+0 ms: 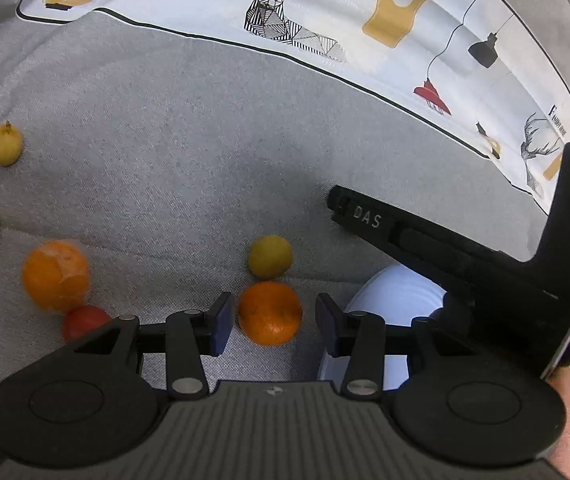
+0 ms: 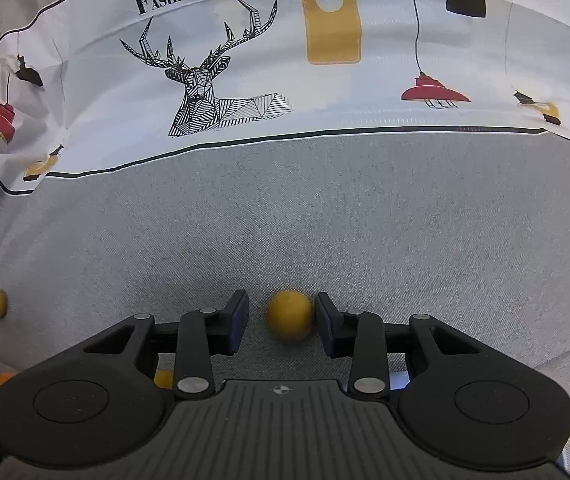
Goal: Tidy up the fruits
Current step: 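Carry the held orange and yellow fruit over the blue plate with both tools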
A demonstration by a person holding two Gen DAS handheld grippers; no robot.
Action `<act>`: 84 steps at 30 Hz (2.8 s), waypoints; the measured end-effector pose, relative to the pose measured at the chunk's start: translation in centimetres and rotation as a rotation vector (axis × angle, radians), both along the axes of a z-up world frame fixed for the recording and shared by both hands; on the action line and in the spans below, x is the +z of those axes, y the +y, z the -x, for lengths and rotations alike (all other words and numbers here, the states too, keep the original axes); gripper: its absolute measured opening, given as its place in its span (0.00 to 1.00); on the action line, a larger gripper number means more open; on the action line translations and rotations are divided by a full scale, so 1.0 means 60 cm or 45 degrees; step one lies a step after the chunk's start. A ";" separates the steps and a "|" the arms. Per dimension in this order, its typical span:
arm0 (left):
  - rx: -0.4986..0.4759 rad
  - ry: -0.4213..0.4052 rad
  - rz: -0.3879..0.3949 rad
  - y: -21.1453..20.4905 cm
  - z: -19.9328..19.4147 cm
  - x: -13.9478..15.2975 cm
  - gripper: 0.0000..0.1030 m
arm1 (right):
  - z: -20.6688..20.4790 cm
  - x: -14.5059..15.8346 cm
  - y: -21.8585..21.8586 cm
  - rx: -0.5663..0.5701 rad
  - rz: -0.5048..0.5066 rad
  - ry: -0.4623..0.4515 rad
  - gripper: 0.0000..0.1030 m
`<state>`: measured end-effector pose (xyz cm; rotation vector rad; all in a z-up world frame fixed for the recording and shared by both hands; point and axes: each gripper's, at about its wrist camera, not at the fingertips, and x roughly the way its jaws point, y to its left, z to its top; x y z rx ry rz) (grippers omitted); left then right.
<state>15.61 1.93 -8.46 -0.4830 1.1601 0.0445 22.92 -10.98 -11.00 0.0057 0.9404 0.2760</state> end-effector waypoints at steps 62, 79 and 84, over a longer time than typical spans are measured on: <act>-0.218 -0.519 -0.492 -0.069 0.199 0.147 0.38 | 0.307 0.160 -0.193 -0.098 0.015 -0.298 0.25; -0.431 -0.516 -0.328 -0.144 0.149 0.103 0.38 | 0.278 0.110 -0.209 -0.097 0.019 -0.064 0.25; -0.474 -0.514 -0.346 -0.159 0.136 0.090 0.38 | 0.278 0.094 -0.202 -0.061 0.043 -0.014 0.25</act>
